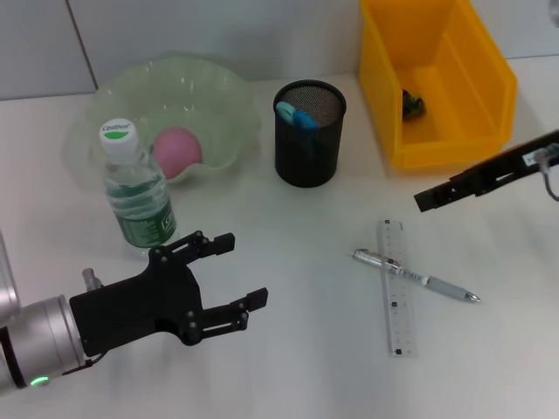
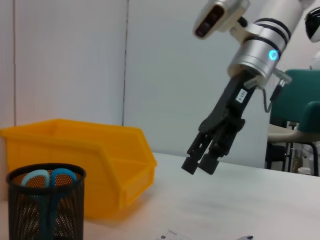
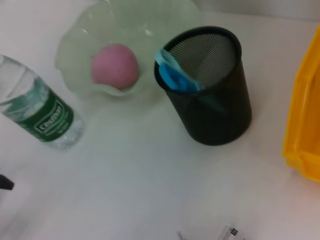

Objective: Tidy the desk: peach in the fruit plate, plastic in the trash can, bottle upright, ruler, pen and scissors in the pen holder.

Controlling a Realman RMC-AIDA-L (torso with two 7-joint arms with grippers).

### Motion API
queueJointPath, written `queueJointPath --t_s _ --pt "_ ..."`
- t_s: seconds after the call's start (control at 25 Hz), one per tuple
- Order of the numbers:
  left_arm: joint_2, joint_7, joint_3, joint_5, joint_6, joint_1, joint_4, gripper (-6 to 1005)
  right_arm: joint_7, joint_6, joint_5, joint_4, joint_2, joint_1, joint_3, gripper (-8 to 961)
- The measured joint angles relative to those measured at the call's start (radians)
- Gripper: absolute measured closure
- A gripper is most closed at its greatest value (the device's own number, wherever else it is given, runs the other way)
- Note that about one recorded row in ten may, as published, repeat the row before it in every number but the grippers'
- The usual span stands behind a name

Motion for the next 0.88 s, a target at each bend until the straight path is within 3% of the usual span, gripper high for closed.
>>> queueJointPath --t_s 0.4,0.88 --pt "-0.007 0.023 -0.013 0.003 -0.004 -0.008 0.001 164 0.168 0.001 -0.14 0.014 0.002 0.09 -0.084 143" --pt "-0.007 0.025 -0.016 0.003 -0.012 -0.016 0.001 164 0.325 0.072 -0.326 0.254 0.024 0.263 -0.112 144"
